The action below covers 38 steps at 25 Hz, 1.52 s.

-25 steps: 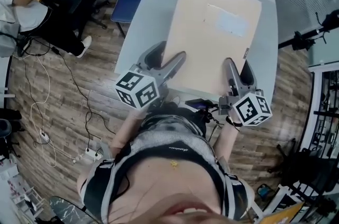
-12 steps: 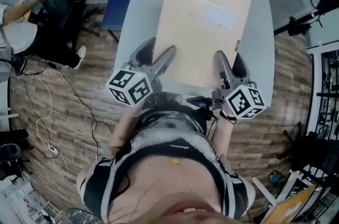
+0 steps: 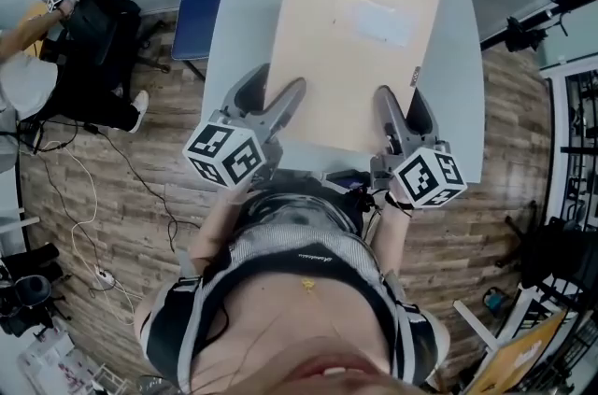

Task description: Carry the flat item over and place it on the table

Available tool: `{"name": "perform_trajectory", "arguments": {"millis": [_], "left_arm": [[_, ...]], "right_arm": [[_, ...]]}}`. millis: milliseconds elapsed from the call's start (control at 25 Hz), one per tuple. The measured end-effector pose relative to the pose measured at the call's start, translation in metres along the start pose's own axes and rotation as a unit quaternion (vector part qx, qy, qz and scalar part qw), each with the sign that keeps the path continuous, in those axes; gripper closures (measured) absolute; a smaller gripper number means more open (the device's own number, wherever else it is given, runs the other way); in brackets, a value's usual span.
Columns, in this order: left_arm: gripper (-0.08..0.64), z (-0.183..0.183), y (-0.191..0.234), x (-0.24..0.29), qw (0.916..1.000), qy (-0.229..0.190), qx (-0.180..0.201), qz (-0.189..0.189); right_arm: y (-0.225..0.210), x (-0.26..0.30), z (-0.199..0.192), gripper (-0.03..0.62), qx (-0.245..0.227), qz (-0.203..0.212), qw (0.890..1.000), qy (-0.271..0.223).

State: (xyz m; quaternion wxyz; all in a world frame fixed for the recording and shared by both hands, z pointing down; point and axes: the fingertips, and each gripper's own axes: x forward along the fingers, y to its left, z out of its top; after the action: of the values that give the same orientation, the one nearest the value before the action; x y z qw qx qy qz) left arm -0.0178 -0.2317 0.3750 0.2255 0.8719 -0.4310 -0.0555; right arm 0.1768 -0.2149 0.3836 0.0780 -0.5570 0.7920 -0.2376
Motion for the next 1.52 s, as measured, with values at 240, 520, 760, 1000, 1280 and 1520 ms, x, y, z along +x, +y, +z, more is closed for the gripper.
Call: {"name": "perform_trajectory", "arguments": {"millis": [240,520,760,1000,1280,1520], "left_arm": [[0.267,-0.003,0.003,0.002,1.0,0.002,-0.001,0.002],[0.267,-0.004,0.003,0.005,0.9999,0.009,0.007,0.002],[0.267,-0.005,0.005,0.009,0.9998,0.017,0.01,-0.002],[0.267,-0.01,0.01,0.011,0.9997,0.025,0.005,0.003],[0.267,-0.013,0.016,0.014,0.9994,0.036,-0.001,0.002],[0.268,-0.017,0.021,0.016,0.9992,0.041,-0.003,0.005]], "right_arm": [[-0.001,0.004,-0.001,0.288,-0.007,-0.002,1.0,0.005],[-0.002,0.004,0.0,0.29,-0.009,-0.008,1.0,0.007],[-0.006,0.006,-0.002,0.29,-0.002,-0.009,1.0,0.006],[-0.008,0.011,-0.008,0.29,0.001,-0.012,1.0,0.013],[-0.011,0.016,-0.012,0.291,0.007,-0.014,1.0,0.022],[-0.013,0.019,-0.017,0.293,0.008,-0.017,0.999,0.026]]}}
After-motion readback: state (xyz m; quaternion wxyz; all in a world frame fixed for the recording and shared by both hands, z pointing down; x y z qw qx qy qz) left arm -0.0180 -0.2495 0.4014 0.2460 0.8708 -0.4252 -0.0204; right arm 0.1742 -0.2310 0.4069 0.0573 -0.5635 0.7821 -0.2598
